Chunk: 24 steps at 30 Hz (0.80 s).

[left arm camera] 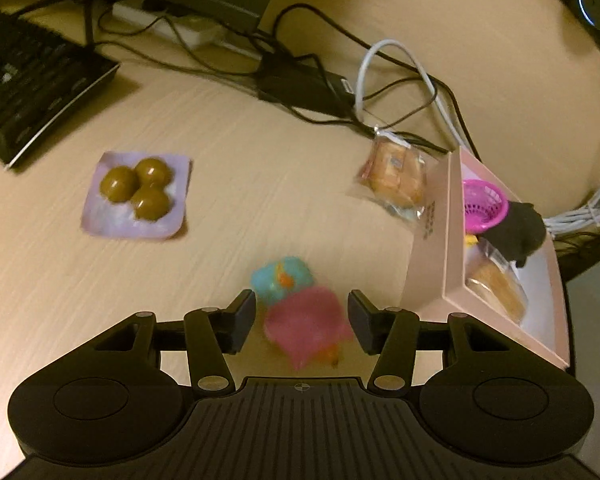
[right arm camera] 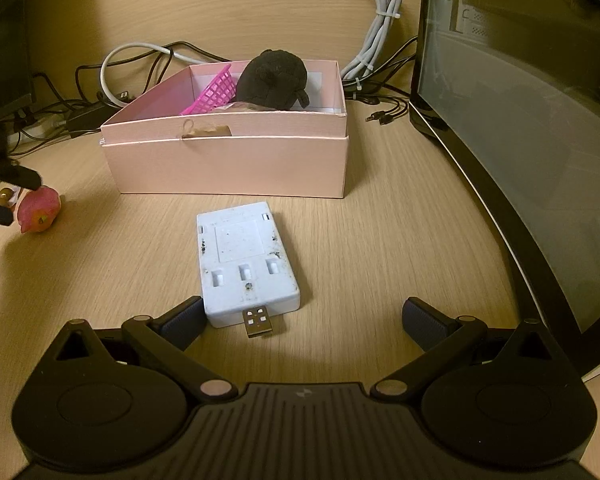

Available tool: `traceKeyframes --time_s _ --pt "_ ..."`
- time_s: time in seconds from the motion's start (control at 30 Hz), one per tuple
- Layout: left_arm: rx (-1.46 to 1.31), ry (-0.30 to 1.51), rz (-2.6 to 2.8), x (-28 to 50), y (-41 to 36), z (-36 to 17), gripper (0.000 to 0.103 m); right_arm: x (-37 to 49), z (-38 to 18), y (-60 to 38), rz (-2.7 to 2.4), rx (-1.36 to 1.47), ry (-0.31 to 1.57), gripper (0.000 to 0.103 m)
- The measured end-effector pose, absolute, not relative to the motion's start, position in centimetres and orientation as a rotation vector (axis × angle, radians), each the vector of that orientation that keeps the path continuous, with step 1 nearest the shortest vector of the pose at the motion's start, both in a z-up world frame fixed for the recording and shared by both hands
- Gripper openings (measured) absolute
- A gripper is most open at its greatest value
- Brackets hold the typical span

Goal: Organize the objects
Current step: 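Grasp the pink-and-teal pig toy with the left gripper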

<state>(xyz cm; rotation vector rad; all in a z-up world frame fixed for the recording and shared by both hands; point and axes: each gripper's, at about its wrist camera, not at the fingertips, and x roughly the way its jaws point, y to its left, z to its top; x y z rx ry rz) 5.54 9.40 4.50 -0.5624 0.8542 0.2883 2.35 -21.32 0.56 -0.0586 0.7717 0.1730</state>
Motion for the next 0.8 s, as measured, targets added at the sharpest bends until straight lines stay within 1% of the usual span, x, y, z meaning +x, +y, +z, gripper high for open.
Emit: traceKeyframes --time_s 0.2,0.37,0.6,0.8 --pt "-0.476 0.891 0.285 7.8 8.4 3.4 0.055 2.4 0.5 -21.3 0.172 -0.058 0.771 0.103" --pt "-0.423 0.882 0.28 8.0 7.6 3.3 0.055 2.3 0.5 -21.3 0.172 -0.058 0.771 0.103" --pt "-0.417 0.875 0.252 7.8 7.8 3.1 0.055 2.4 0.6 -21.3 0.18 -0.062 0.774 0.103" --pt "-0.425 0.873 0.2 6.9 8.2 3.1 0.052 2.5 0.5 -21.3 0.185 -0.065 0.775 0.103"
